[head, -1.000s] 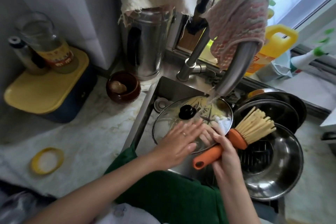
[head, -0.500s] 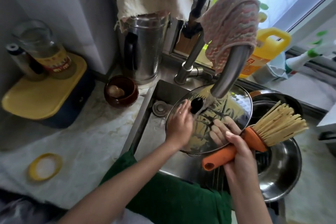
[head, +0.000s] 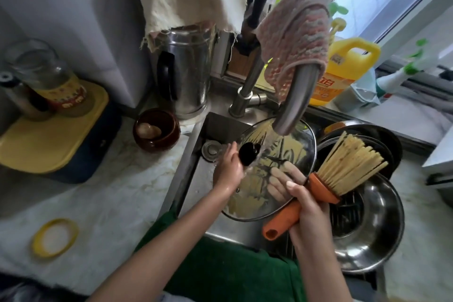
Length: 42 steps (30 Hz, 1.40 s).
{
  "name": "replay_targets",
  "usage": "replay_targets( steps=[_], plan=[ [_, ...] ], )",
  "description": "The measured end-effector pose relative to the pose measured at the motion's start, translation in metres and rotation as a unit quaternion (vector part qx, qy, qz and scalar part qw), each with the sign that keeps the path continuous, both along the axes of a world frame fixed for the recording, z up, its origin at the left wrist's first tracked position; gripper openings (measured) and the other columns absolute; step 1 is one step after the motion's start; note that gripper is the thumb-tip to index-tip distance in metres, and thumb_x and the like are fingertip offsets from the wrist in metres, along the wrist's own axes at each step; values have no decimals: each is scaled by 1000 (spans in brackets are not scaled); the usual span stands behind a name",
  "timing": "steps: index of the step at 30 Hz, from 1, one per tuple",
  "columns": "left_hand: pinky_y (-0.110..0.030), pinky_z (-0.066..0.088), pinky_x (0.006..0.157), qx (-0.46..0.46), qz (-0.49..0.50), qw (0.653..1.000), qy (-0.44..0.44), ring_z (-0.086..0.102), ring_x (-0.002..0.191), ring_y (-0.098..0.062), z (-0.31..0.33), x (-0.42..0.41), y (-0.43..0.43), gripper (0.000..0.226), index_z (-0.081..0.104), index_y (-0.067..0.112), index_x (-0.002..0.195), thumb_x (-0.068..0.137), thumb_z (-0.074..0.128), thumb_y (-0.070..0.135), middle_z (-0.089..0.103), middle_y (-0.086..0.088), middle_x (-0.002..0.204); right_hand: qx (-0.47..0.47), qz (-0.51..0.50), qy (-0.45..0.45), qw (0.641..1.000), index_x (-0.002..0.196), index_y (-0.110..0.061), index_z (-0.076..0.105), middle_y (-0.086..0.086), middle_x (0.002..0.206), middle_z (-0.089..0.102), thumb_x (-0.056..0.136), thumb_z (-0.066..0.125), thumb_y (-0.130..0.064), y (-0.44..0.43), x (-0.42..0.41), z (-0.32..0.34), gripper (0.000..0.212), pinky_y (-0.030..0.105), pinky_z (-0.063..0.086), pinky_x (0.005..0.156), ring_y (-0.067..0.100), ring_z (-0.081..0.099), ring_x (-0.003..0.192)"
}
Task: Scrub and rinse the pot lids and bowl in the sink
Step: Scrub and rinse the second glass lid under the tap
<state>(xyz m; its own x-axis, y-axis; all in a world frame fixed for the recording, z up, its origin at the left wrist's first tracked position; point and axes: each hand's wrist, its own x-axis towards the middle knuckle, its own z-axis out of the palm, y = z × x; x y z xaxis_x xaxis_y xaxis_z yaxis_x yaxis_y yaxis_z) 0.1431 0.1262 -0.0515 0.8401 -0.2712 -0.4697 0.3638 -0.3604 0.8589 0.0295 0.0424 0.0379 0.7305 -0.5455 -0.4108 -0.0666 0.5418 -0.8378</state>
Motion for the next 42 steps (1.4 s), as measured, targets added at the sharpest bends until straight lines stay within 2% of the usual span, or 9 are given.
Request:
replay_targets(
  steps=[7,11,15,20,23,27,30,34,42],
  plan=[
    [-35,36,109,-143,-147,964,169,46,129,-16,49,-42,42,35,51,23,133,99,42,20,43,0,146,-117,67,13,991,111,-9,66,19,107,70,86,58,8,-27,5,-20,31,36,56,85,30,67,101],
    [-53,51,89,-263,-45,914,305,40,132,-37,49,-12,58,66,36,26,143,84,60,43,30,-10,152,-259,166,66,949,92,-26,76,10,94,74,64,80,-40,-29,-8,-35,32,45,56,81,29,69,94],
    [-50,56,75,-302,-56,875,374,62,106,-40,48,7,51,90,24,16,148,77,62,57,56,-24,124,-455,279,49,844,74,-4,71,5,64,68,75,67,-28,-12,-12,-45,24,32,53,56,13,66,61],
    [-34,46,67,-205,-120,905,352,50,66,-23,41,1,61,39,41,9,76,50,67,22,46,-10,78,-583,448,67,674,125,-24,59,-4,81,72,83,66,-18,9,-27,-57,44,30,57,69,7,67,73],
    [-35,49,67,-229,-93,898,363,51,70,-25,35,-8,78,27,42,9,85,60,52,8,48,-11,81,-608,485,76,623,131,-30,54,-3,85,72,86,65,-21,9,-34,-45,47,26,55,77,7,67,76],
    [-46,56,71,-271,-111,905,309,62,99,-35,30,-12,101,63,50,18,123,61,49,5,61,-17,115,-372,435,114,812,78,-25,67,-11,74,71,86,65,-5,-9,-22,-14,22,20,52,65,1,63,69],
    [-70,42,87,-317,-117,892,301,54,116,-47,37,-13,108,72,48,23,131,62,51,3,60,-14,128,-27,277,138,951,102,-2,66,15,103,71,86,53,14,-22,11,-14,26,22,56,66,17,70,82],
    [-76,36,87,-384,-122,864,303,49,118,-53,40,-17,115,93,43,20,139,52,74,10,54,-17,135,206,181,151,950,92,2,62,12,73,71,91,46,12,-10,53,-11,18,22,58,57,16,68,57],
    [-61,53,61,-409,-82,854,311,65,96,-47,55,-30,120,83,66,13,115,34,82,13,66,-17,118,167,306,148,925,87,-10,50,1,65,48,95,55,-16,4,42,-4,11,18,49,44,9,53,46]
  ],
)
